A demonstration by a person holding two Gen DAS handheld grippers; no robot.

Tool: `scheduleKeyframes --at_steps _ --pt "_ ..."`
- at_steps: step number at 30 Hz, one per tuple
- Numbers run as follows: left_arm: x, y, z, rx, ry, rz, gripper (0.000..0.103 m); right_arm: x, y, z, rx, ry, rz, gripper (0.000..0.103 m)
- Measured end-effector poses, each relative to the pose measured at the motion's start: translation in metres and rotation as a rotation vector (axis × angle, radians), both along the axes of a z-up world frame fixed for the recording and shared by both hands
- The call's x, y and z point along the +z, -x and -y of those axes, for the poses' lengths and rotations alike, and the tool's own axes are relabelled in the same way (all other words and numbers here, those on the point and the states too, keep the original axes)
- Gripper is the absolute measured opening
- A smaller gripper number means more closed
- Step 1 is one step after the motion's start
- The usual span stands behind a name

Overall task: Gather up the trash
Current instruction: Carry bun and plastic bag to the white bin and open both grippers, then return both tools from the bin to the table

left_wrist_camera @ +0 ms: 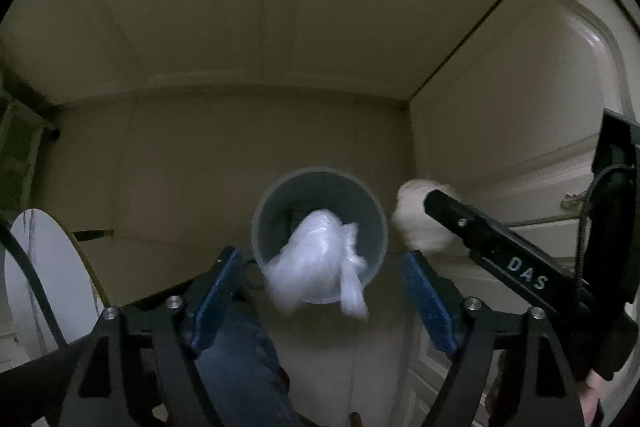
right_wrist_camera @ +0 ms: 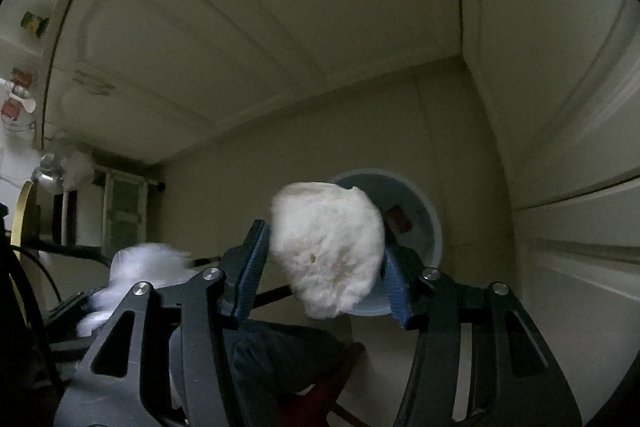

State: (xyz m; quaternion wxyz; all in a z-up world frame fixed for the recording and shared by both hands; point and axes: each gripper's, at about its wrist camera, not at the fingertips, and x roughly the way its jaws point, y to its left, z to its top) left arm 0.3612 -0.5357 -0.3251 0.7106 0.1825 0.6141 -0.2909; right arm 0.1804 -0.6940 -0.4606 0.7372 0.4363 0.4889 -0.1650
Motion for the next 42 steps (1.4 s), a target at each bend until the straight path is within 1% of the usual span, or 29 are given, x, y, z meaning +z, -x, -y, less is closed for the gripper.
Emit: scheduleKeyframes --at_steps 2,3,5,6,7,8,9,12,15,18,22,26,30,32,34,36,38,40,42 --pt "-0.003 -0.003 -0.001 0.009 -0.008 -0.012 0.080 -0.002 0.001 0.001 -0.003 0.002 -0.001 0.053" --pt "-0.003 -0.004 0.000 0.015 -0.011 -0.013 0.080 -0.002 0.001 0.001 -0.005 0.000 0.002 0.058" --pt "-0.003 -0.005 -0.002 0.019 -0.012 -0.007 0.080 -0.001 0.001 0.000 -0.015 0.000 0.005 0.073" --pt "-0.001 -0.004 -0.001 0.019 -0.011 0.001 0.080 -0.002 0.003 -0.002 -0.026 -0.001 0.007 0.087" --pt "0.001 -0.003 -0.002 0.013 -0.011 0.007 0.080 -0.001 0.006 -0.001 -0.045 -0.006 0.013 0.097" --pt "0.005 0.001 -0.006 0.010 -0.009 0.019 0.080 -0.001 0.007 -0.001 -0.060 -0.007 0.013 0.102" --pt "0.008 -0.003 -0.009 0.003 -0.007 0.030 0.080 0.002 0.007 -0.001 -0.077 -0.003 0.006 0.103" --pt "0.021 0.005 -0.010 -0.012 0.007 0.075 0.081 0.009 0.014 0.001 -0.105 0.024 -0.021 0.103" --pt "0.037 0.014 -0.017 -0.027 0.027 0.113 0.083 0.024 0.018 0.000 -0.113 0.048 -0.007 0.103" --pt "0.054 0.025 -0.022 -0.042 0.070 0.140 0.083 0.043 0.024 -0.005 -0.124 0.065 0.018 0.103" --pt "0.080 0.040 -0.042 -0.064 0.138 0.191 0.083 0.079 0.030 -0.014 -0.133 0.106 0.065 0.103" --pt "0.118 0.055 -0.072 -0.068 0.211 0.271 0.086 0.120 0.038 -0.024 -0.140 0.148 0.127 0.103" --pt "0.158 0.065 -0.113 -0.041 0.268 0.375 0.090 0.165 0.040 -0.044 -0.130 0.200 0.201 0.103" --pt "0.175 0.067 -0.136 -0.023 0.290 0.413 0.092 0.189 0.036 -0.060 -0.101 0.228 0.234 0.103" --pt "0.183 0.068 -0.165 0.009 0.309 0.454 0.092 0.208 0.027 -0.079 -0.069 0.250 0.264 0.103" --pt "0.197 0.067 -0.196 0.055 0.333 0.495 0.092 0.228 0.019 -0.101 -0.040 0.271 0.300 0.103" --pt "0.208 0.073 -0.225 0.094 0.350 0.536 0.094 0.249 0.011 -0.124 -0.001 0.293 0.338 0.103" --pt "0.219 0.081 -0.249 0.134 0.360 0.582 0.096 0.269 -0.001 -0.150 0.050 0.317 0.376 0.103" --pt "0.227 0.083 -0.283 0.172 0.362 0.624 0.096 0.286 -0.014 -0.176 0.098 0.341 0.404 0.103"
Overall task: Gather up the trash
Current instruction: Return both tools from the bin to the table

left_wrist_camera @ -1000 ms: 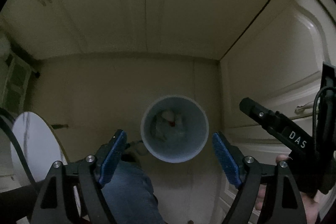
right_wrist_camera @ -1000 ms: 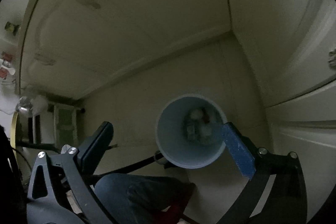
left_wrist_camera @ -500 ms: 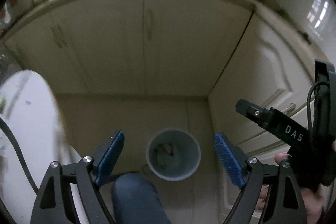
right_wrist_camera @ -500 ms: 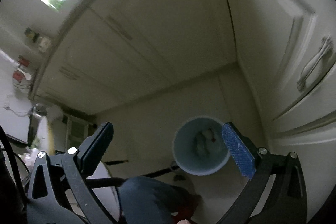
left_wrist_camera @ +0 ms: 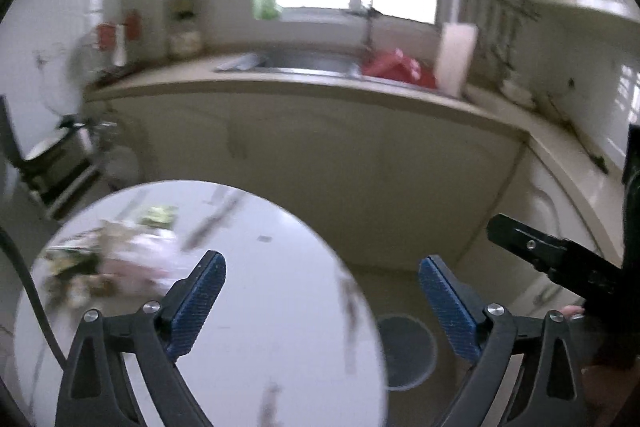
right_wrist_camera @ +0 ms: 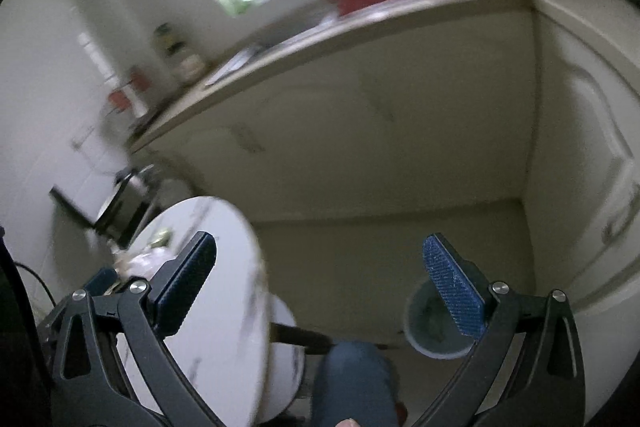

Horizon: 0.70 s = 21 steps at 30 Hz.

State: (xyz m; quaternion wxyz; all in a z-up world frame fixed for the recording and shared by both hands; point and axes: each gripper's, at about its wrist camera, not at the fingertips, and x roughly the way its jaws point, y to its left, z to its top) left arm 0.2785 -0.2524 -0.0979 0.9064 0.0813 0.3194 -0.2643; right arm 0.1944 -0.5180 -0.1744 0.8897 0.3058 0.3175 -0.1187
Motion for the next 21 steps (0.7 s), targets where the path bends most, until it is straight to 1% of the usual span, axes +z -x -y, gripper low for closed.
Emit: scheduleKeyframes --at_steps 1,3,5,9,10,15,21 --pt "0.013 0.001 -0.013 0.018 0.006 0.012 0.096 0.007 -0.006 -0.011 0.017 0.015 0.008 0.103" --pt "0.015 0.005 -0.041 0.061 0.023 0.037 0.097 0.022 -0.015 -0.036 0.058 0.051 0.030 0.103" --pt "0.012 0.022 -0.064 0.103 0.034 0.063 0.098 0.035 -0.022 -0.061 0.098 0.088 0.050 0.103" --pt "0.014 0.039 -0.117 0.205 0.064 0.095 0.099 0.051 -0.038 -0.106 0.167 0.150 0.076 0.103" --pt "0.014 0.055 -0.126 0.225 0.071 0.101 0.099 0.055 -0.043 -0.121 0.187 0.169 0.085 0.103" --pt "0.008 0.090 -0.178 0.332 0.104 0.128 0.100 0.071 -0.053 -0.174 0.264 0.230 0.124 0.103" --pt "0.006 0.117 -0.225 0.426 0.143 0.135 0.101 0.081 -0.062 -0.228 0.343 0.299 0.153 0.103"
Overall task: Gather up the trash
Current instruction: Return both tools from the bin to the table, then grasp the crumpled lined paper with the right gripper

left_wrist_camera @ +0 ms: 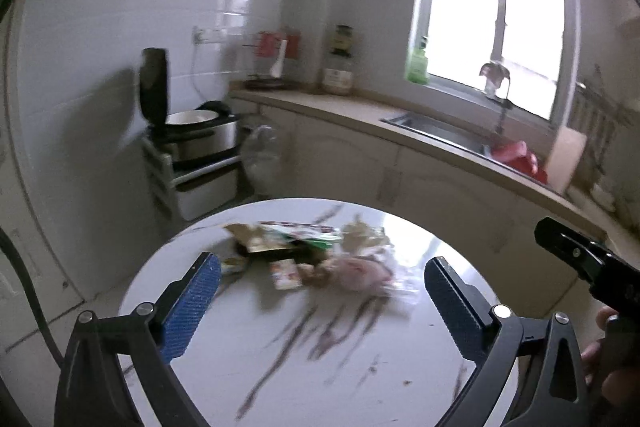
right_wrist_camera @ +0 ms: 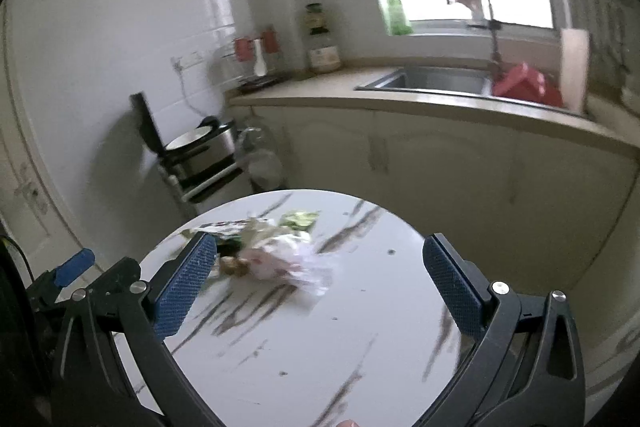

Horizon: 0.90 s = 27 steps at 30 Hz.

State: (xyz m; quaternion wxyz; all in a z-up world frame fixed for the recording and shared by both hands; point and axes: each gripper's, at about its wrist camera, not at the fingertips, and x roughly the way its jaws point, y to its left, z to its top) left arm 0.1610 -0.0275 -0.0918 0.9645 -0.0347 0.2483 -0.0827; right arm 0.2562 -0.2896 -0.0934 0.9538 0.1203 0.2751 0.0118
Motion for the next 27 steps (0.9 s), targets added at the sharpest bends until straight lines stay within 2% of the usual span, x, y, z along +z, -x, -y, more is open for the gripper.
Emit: scheduleKeyframes --at_steps 7,12,21,27 --pt "-0.004 -0.003 -0.026 0.066 0.021 -0.032 0.101 0.000 -0.011 -0.044 0.069 0.067 0.012 0.103" --pt "-0.018 -0.016 -0.032 0.090 0.029 -0.098 0.101 -0.019 -0.033 -0.046 0.073 0.078 -0.057 0.103" --pt "-0.021 -0.083 -0.021 0.075 0.006 -0.192 0.101 -0.071 -0.078 -0.031 0.088 0.058 -0.195 0.103" --pt "-0.047 -0.145 -0.010 0.068 -0.008 -0.279 0.101 -0.105 -0.117 -0.031 0.136 0.013 -0.267 0.103"
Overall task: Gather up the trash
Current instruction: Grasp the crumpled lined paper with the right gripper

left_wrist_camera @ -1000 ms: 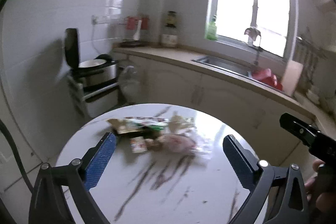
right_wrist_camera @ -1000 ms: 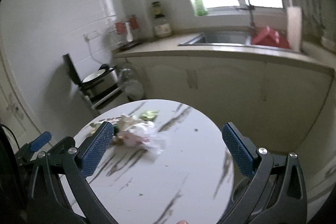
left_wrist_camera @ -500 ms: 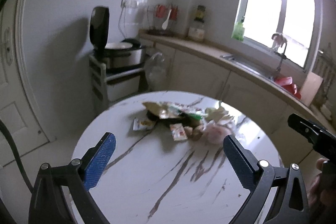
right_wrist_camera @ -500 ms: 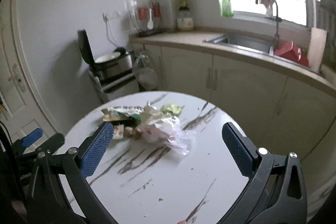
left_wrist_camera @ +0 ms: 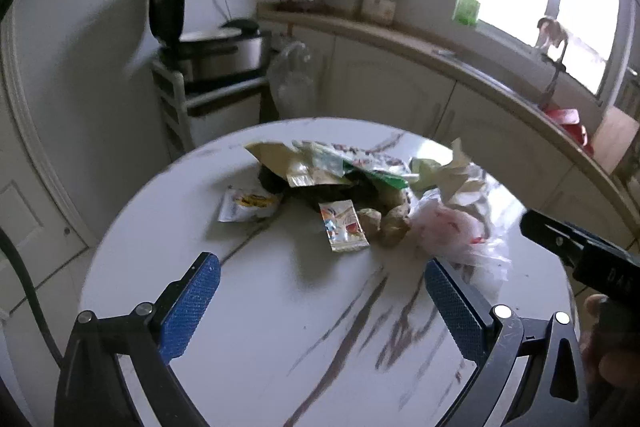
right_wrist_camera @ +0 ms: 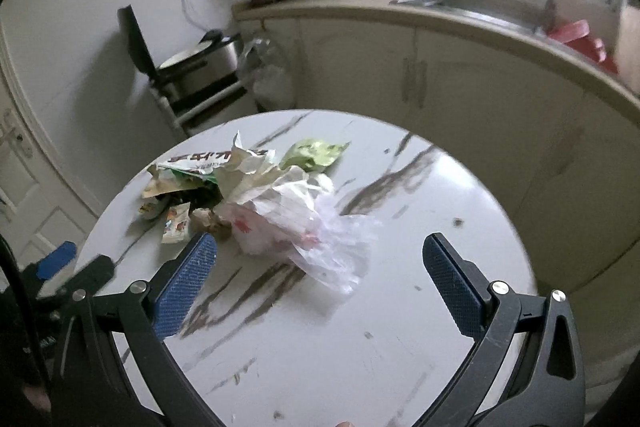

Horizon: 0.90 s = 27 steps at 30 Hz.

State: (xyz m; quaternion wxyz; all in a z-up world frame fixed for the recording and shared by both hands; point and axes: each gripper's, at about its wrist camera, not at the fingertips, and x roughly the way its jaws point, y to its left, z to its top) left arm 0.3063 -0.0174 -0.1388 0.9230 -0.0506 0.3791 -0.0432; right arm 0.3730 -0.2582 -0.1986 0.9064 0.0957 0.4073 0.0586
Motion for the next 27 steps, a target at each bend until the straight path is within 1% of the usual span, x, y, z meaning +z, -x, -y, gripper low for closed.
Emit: scheduleKeyframes --at_steps 6,9,11,13,15,16,17,18,19,21,23,26,27 --pt "-0.015 -0.047 0.001 -0.009 0.001 -0.052 0.101 -0.019 -0.046 -0.014 0.074 -0.027 -0.029 0.103" --pt "-0.026 -0.065 0.004 -0.017 0.007 -0.074 0.101 -0.029 -0.063 -0.027 0.122 -0.005 -0.054 0.102" --pt "-0.032 -0.077 0.005 -0.021 0.012 -0.089 0.100 -0.035 -0.070 -0.033 0.147 -0.002 -0.066 0.093" --pt "-0.037 -0.089 0.007 -0.028 0.018 -0.103 0.099 -0.039 -0.074 -0.038 0.184 -0.007 -0.068 0.064" --pt "-0.041 -0.101 0.007 -0.035 0.027 -0.112 0.096 -0.039 -0.072 -0.041 0.202 0.001 -0.057 0.058" --pt "-0.044 -0.106 0.006 -0.037 0.037 -0.120 0.090 -0.038 -0.070 -0.041 0.216 0.003 -0.049 0.053" --pt "-0.046 -0.110 0.004 -0.041 0.051 -0.130 0.082 -0.037 -0.068 -0.041 0.223 -0.005 -0.041 0.050" --pt "-0.048 -0.114 0.002 -0.045 0.071 -0.140 0.079 -0.035 -0.066 -0.039 0.224 -0.011 -0.033 0.040" --pt "-0.050 -0.119 -0.001 -0.049 0.091 -0.145 0.074 -0.034 -0.065 -0.037 0.223 -0.017 -0.028 0.038" --pt "-0.050 -0.126 -0.005 -0.054 0.088 -0.137 0.066 -0.033 -0.064 -0.030 0.230 -0.058 -0.025 0.036" --pt "-0.053 -0.130 -0.008 -0.058 0.084 -0.136 0.055 -0.033 -0.062 -0.024 0.230 -0.074 -0.026 0.035" --pt "-0.055 -0.135 -0.012 -0.068 0.086 -0.136 0.048 -0.033 -0.059 -0.018 0.231 -0.091 -0.025 0.033" --pt "-0.055 -0.135 -0.013 -0.071 0.079 -0.131 0.047 -0.032 -0.058 -0.018 0.231 -0.093 -0.024 0.033"
